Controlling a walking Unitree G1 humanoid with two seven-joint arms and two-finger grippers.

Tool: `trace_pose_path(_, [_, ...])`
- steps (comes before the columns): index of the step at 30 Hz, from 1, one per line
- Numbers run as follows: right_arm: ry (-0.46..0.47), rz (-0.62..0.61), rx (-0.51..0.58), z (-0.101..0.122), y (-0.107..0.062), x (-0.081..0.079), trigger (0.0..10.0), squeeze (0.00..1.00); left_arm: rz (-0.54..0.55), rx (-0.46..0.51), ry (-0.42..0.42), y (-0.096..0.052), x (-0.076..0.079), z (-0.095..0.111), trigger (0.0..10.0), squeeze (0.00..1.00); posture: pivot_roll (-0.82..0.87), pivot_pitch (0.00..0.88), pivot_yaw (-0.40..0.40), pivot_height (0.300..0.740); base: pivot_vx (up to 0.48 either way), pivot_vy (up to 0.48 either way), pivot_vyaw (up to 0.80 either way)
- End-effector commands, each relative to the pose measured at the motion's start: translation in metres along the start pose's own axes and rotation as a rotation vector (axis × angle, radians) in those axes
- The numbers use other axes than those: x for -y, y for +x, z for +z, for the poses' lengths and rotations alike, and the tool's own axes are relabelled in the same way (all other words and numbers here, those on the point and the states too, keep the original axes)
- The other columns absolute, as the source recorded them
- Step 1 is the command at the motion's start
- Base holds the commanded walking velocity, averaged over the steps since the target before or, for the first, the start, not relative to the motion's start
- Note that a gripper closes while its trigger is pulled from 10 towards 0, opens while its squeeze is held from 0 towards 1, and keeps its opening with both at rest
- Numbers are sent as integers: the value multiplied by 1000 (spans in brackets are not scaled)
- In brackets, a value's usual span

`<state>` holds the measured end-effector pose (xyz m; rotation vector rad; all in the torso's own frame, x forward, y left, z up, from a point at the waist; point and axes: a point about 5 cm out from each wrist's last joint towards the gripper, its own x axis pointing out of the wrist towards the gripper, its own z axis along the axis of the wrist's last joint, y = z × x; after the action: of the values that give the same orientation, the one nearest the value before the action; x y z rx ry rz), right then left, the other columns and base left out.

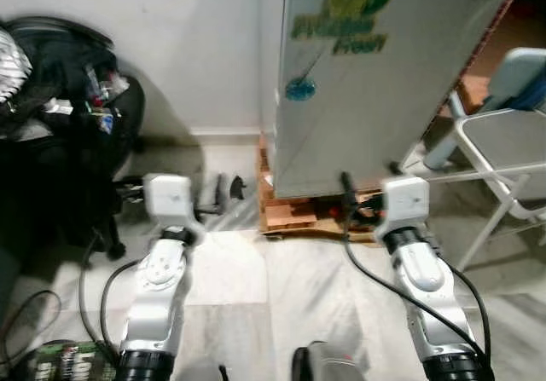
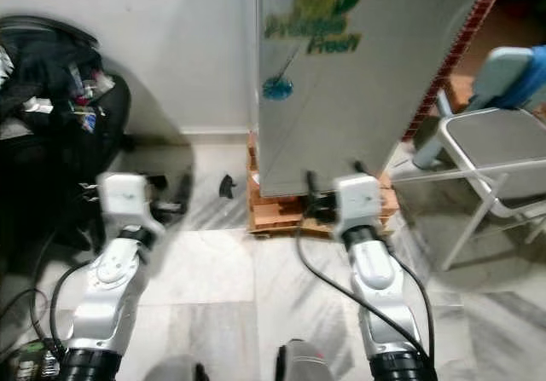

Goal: Restocking fridge

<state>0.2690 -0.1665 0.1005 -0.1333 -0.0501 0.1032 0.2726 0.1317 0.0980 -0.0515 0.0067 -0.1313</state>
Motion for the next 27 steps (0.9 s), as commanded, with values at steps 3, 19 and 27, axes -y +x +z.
trace_pose_path(3, [27, 24, 13, 4, 2, -10, 10000, 0, 64, -32, 11, -4, -15, -4, 10000, 0, 7, 116, -7, 740, 311, 364, -413])
trace_pose_path(19, [42, 15, 13, 2, 5, -10, 10000, 0, 56, -54, 20, -3, -13, -8, 10000, 0, 15, 106, -6, 740, 0, 473, -577])
trace_pose_path(27, [54, -40, -19, -8, -7, -5, 10000, 0, 50, -90, 42, -12, -23, -16, 10000, 0, 11, 95, 7, 740, 0, 480, -245])
